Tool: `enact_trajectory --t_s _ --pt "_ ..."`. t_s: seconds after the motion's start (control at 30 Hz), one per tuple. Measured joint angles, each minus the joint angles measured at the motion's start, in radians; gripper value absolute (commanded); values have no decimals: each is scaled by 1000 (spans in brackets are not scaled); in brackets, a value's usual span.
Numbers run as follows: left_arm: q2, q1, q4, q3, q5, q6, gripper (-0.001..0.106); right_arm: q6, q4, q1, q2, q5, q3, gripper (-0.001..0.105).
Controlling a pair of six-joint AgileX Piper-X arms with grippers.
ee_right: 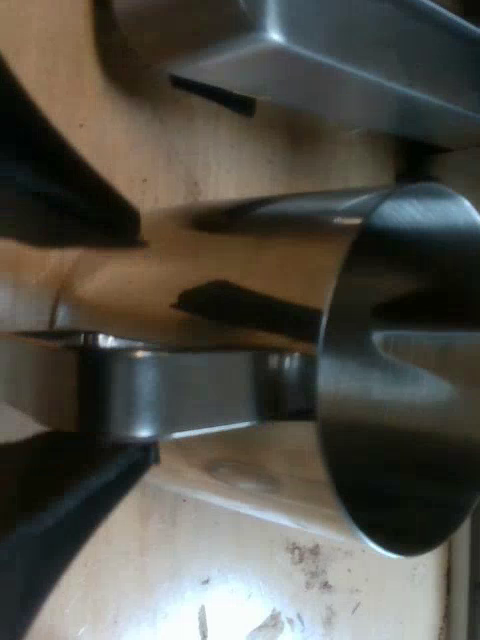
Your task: Remove mug from coffee machine
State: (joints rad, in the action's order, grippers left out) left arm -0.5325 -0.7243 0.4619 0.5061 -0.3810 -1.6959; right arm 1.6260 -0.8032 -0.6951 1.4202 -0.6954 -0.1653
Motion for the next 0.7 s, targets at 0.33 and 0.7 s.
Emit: enact_trajectory --t_s 0.33,0.7 --pt "0 0 0 0 0 0 98 0 128 0 -95 79 0 56" --pt "-26 0 0 0 0 0 98 -55 697 0 -543 231 -19 55"
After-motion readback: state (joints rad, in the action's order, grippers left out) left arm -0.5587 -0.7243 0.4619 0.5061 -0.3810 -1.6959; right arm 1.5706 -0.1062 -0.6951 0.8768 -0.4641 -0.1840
